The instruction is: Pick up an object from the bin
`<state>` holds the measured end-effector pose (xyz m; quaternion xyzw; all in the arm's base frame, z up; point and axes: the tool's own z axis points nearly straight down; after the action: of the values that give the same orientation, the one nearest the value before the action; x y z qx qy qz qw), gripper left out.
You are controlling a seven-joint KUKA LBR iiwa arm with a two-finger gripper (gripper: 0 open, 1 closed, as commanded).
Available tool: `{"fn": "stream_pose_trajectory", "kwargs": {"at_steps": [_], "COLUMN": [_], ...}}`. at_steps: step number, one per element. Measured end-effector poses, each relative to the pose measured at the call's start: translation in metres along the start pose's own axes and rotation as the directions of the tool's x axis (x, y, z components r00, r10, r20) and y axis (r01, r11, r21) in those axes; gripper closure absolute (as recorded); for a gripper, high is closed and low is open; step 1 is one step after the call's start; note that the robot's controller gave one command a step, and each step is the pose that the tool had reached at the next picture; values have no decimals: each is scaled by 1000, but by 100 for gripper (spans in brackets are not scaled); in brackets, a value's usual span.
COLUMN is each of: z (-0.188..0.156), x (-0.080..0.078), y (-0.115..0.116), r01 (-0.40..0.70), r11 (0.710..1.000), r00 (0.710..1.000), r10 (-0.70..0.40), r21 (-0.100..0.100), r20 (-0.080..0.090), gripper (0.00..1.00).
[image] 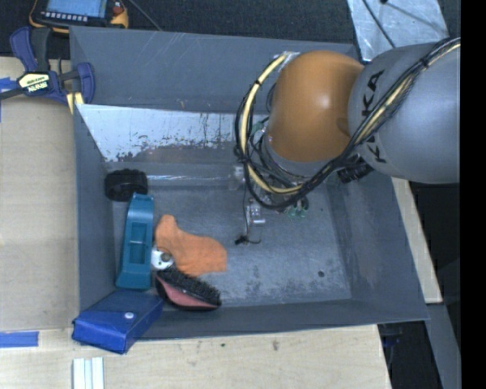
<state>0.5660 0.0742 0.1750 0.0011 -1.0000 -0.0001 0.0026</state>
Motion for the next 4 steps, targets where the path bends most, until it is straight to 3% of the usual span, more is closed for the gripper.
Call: {"fn": "stream_pose_trajectory", "kwargs": {"at_steps": [1,2,3,4], "z": [-5,31,64,103], "x": [-2,26,31,11], "y": [0,18,27,72], "r01": [-1,-24,-15,-4], "r11": [1000,1000,1000,1000], "r00": [1000,1000,1000,1000], "r10": [1,24,15,4], "r21": [-1,0,-1,-2], "r20": [8,14,6,12], "gripper": [0,0,0,100]}}
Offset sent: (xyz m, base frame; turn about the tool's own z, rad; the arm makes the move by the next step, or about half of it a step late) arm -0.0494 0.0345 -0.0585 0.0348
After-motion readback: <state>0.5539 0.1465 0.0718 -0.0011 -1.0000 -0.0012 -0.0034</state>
